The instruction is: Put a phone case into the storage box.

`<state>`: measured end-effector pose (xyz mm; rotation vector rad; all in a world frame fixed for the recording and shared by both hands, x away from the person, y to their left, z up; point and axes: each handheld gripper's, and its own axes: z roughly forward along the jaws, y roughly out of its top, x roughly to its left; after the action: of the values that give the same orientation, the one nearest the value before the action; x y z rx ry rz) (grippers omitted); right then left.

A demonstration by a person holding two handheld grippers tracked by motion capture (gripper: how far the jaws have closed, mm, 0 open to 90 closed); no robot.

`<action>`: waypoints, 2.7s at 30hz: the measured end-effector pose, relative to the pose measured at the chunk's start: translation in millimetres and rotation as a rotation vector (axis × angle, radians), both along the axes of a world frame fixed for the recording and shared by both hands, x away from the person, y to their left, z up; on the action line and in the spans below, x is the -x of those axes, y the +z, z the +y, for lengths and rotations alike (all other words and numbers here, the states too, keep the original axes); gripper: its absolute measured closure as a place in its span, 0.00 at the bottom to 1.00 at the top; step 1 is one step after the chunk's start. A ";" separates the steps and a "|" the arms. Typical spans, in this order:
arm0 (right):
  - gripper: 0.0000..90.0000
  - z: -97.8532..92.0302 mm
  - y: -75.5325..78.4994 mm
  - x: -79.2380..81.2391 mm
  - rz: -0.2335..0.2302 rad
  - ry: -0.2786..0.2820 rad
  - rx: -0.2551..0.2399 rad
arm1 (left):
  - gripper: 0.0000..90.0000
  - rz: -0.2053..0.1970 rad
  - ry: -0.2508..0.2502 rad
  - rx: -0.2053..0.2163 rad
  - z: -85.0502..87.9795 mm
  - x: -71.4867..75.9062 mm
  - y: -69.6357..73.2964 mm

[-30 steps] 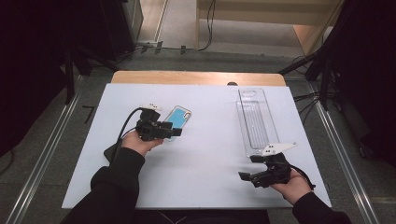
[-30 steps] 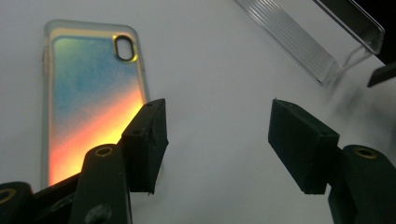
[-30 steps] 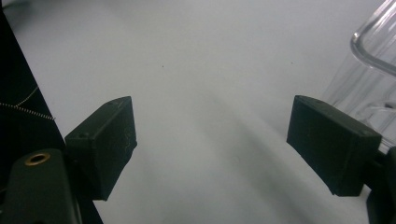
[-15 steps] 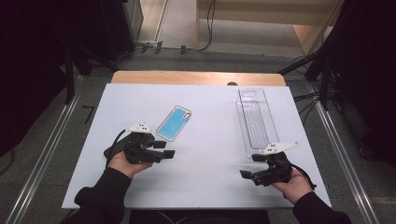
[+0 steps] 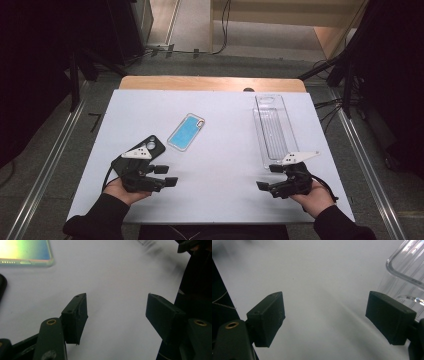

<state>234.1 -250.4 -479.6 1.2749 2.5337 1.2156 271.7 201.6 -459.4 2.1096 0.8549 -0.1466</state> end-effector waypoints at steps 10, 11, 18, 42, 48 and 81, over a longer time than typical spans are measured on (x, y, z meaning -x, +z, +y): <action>0.16 1.4 -0.8 -3.5 0.002 0.017 -0.002 | 0.38 0.003 -0.004 -0.004 0.9 -0.1 -0.6; 0.16 1.5 -0.8 -3.4 0.000 0.019 0.001 | 0.38 -0.003 -0.003 -0.005 0.5 -1.0 0.1; 0.16 2.1 -0.4 -0.1 0.005 0.020 0.006 | 0.36 -0.009 0.016 0.000 -0.2 -3.9 1.3; 0.16 -0.4 -0.2 -1.3 -0.002 0.012 -0.002 | 0.33 -0.081 0.068 -0.019 -25.1 -54.3 9.4; 0.16 -0.3 -0.2 -1.0 -0.001 0.012 -0.001 | 0.29 -0.077 0.065 -0.044 -30.9 -73.1 13.6; 0.16 1.3 -0.5 -0.1 0.003 0.022 -0.003 | 0.01 -0.079 0.200 -0.155 -68.8 -158.8 -1.0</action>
<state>234.2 -249.0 -480.0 1.2535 2.5557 1.2237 430.5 132.8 -460.5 2.1410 1.0511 0.1109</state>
